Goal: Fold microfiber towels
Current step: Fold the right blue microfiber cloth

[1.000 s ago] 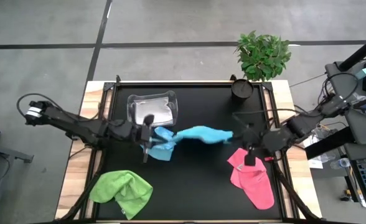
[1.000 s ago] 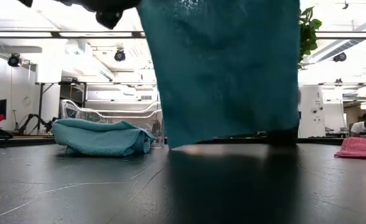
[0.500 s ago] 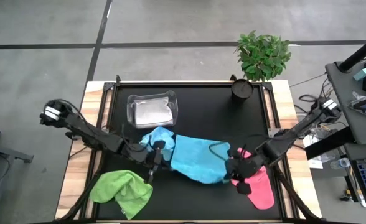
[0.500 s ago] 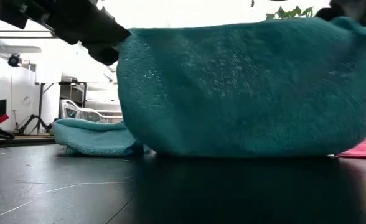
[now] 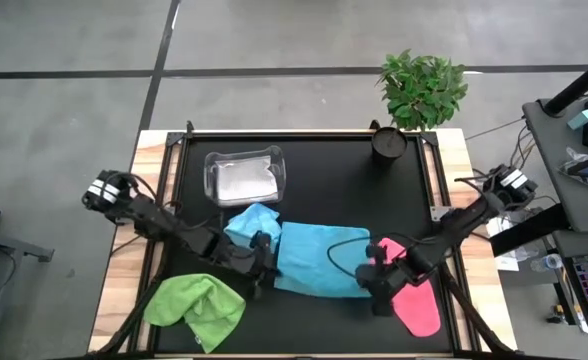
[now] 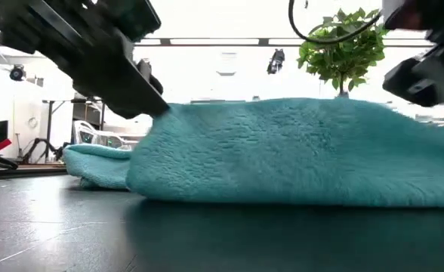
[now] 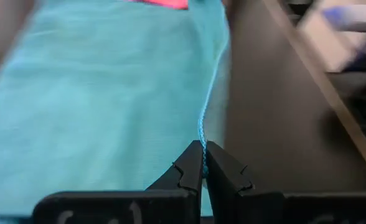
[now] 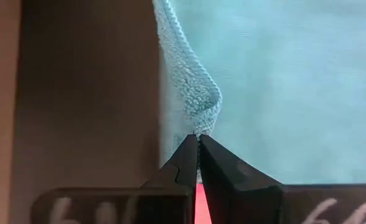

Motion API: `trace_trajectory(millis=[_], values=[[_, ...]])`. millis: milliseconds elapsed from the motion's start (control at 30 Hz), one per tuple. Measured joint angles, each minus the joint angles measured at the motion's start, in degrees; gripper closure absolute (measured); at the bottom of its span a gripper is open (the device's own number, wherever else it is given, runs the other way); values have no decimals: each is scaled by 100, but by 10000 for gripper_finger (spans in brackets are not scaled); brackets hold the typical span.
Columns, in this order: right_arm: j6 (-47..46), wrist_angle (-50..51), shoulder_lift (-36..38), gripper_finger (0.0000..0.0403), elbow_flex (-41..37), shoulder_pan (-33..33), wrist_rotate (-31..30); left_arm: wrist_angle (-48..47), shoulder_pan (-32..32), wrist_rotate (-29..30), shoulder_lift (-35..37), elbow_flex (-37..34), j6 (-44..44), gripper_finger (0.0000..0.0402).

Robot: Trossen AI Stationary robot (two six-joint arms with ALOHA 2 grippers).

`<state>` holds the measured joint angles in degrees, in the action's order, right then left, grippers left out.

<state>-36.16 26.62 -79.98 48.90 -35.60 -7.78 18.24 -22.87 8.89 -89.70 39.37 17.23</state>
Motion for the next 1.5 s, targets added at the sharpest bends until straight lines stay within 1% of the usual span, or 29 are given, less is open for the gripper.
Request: trace_trajectory(millis=[167, 267, 400, 533, 900, 1067, 1300, 1433, 1500], values=[[-20, 931, 174, 394, 0, 343, -1037, -131, 293, 1038, -19, -21, -85, 402], [93, 1088, 181, 394, -14, 603, -1304, -132, 498, 1276, -19, -41, -203, 402], [295, 1087, 172, 394, -49, 895, -1329, -133, 747, 1300, -19, -43, -215, 402], [327, 1083, 155, 394, -51, 1059, -1333, -134, 858, 1311, -19, -67, -283, 402], [273, 1301, 155, 394, -57, 1140, -1335, -126, 976, 1442, -19, -185, -292, 402], [255, 1361, 126, 394, -69, 1166, -1522, -121, 977, 1884, -19, -217, -273, 402], [390, 1393, 104, 394, -72, 1219, -1784, -36, 991, 1932, -35, -225, -254, 402], [553, 1396, 104, 394, -74, 1286, -1794, 335, 1009, 2319, -337, -222, -416, 402], [603, 1375, 104, 394, -74, 1322, -1794, 419, 1016, 2327, -535, -154, -561, 402]])
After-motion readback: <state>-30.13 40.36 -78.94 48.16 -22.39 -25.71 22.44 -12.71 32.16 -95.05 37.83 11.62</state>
